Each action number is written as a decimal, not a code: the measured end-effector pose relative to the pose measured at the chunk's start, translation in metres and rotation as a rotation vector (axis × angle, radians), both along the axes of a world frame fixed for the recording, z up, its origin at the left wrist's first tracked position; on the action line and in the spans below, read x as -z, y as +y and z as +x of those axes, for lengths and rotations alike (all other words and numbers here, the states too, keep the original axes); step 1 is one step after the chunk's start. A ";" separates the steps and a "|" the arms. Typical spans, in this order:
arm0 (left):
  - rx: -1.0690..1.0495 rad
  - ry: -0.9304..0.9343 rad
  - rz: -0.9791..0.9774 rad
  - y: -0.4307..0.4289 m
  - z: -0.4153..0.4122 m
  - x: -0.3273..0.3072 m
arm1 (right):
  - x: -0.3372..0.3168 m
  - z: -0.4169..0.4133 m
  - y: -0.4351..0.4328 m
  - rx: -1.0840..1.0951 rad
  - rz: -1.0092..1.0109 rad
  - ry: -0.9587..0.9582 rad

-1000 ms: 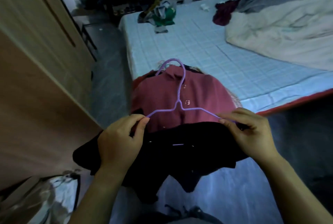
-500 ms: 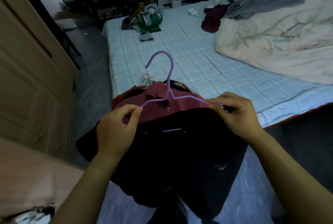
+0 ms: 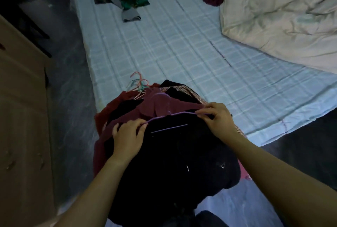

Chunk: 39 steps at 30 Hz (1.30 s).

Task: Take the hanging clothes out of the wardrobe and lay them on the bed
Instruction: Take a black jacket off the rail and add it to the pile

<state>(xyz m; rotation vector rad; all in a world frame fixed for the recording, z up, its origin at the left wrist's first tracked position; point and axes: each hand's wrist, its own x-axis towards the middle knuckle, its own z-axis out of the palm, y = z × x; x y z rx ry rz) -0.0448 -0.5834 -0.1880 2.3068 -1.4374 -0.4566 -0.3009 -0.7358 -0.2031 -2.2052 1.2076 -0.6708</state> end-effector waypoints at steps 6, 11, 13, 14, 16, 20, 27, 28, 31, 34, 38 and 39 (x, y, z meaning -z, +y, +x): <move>0.037 0.043 0.159 -0.030 0.020 0.050 | 0.045 0.002 -0.032 0.060 0.198 0.187; 0.027 0.036 0.253 -0.031 0.031 0.080 | 0.064 0.001 -0.045 -0.006 0.267 0.301; -0.018 -0.001 0.272 -0.032 0.037 0.088 | 0.075 0.001 -0.050 -0.005 0.275 0.351; -0.022 -0.003 0.285 -0.033 0.040 0.092 | 0.080 0.002 -0.054 0.001 0.272 0.376; 0.001 0.043 0.342 -0.034 0.045 0.099 | 0.090 0.005 -0.060 0.005 0.264 0.436; 0.090 0.077 0.392 -0.036 0.052 0.110 | 0.104 0.011 -0.065 -0.070 0.313 0.504; 0.011 0.206 0.145 -0.022 0.020 0.073 | 0.083 -0.004 -0.040 -0.139 0.209 0.327; -0.012 0.179 0.105 -0.018 0.010 0.063 | 0.075 -0.009 -0.034 -0.127 0.219 0.280; -0.063 0.140 0.007 -0.004 -0.020 0.038 | 0.049 -0.034 -0.017 -0.089 0.163 0.146; -0.019 0.127 -0.067 0.002 -0.050 0.019 | 0.021 -0.073 0.004 -0.052 0.118 0.057; 0.069 0.124 -0.137 -0.009 -0.104 -0.007 | -0.007 -0.151 0.035 0.076 0.117 -0.022; 0.099 0.115 -0.158 -0.014 -0.122 -0.014 | -0.013 -0.174 0.044 0.119 0.120 -0.045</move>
